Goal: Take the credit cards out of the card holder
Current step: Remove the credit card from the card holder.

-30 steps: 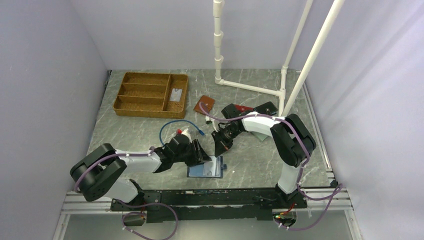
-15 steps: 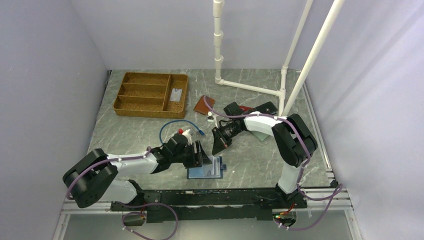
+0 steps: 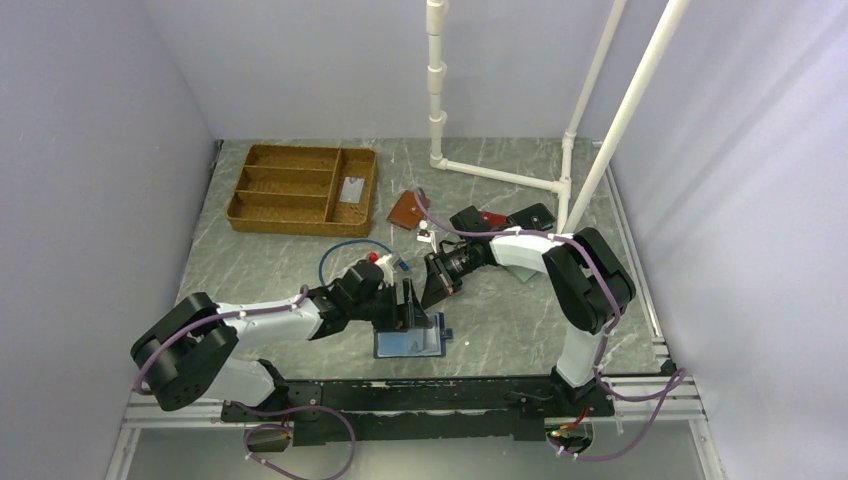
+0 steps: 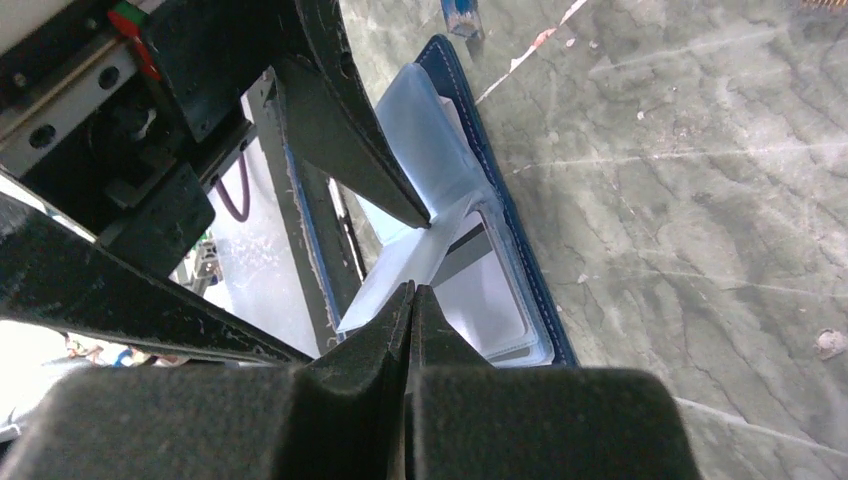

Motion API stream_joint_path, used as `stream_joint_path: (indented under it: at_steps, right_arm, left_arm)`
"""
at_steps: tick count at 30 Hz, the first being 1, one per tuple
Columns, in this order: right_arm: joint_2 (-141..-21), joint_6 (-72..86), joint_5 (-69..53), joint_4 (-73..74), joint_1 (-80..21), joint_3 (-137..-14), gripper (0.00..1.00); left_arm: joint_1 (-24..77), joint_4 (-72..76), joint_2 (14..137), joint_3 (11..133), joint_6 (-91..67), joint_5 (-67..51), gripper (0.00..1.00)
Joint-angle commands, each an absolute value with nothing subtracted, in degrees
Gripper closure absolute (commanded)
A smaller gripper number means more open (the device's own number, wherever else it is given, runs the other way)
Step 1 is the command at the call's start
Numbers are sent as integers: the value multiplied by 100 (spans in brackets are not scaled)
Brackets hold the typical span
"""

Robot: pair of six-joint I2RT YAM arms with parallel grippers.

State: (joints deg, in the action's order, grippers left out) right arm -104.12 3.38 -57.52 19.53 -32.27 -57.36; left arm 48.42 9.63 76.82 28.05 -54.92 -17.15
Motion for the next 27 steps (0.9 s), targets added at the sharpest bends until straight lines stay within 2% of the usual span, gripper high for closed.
stream_joint_path:
  at_steps: [1, 6, 13, 15, 23, 27]
  right_arm:
    - [-10190, 679, -6104, 1494, -3202, -5642, 100]
    - [-10204, 917, -6237, 1263, -3205, -5578, 100]
    - [-10222, 1090, -6477, 1071, -3208, -5518, 100]
    - [-10225, 1096, -6522, 1065, -3203, -5515, 99]
    - [-10198, 910, -6718, 1209, -3204, -5608, 65]
    - [-10182, 437, -6658, 1606, -3207, -5742, 55]
  left_arm:
    - [4950, 341, 7804, 3250, -5361, -1451, 17]
    - [5005, -314, 7915, 3487, -5413, -1137, 20]
    - [5021, -622, 7848, 3564, -5414, -984, 48]
    - [5021, -720, 7788, 3560, -5410, -923, 62]
    - [5021, -967, 7516, 3441, -5423, -751, 81]
    - [5016, -1073, 7364, 3358, -5423, -685, 85]
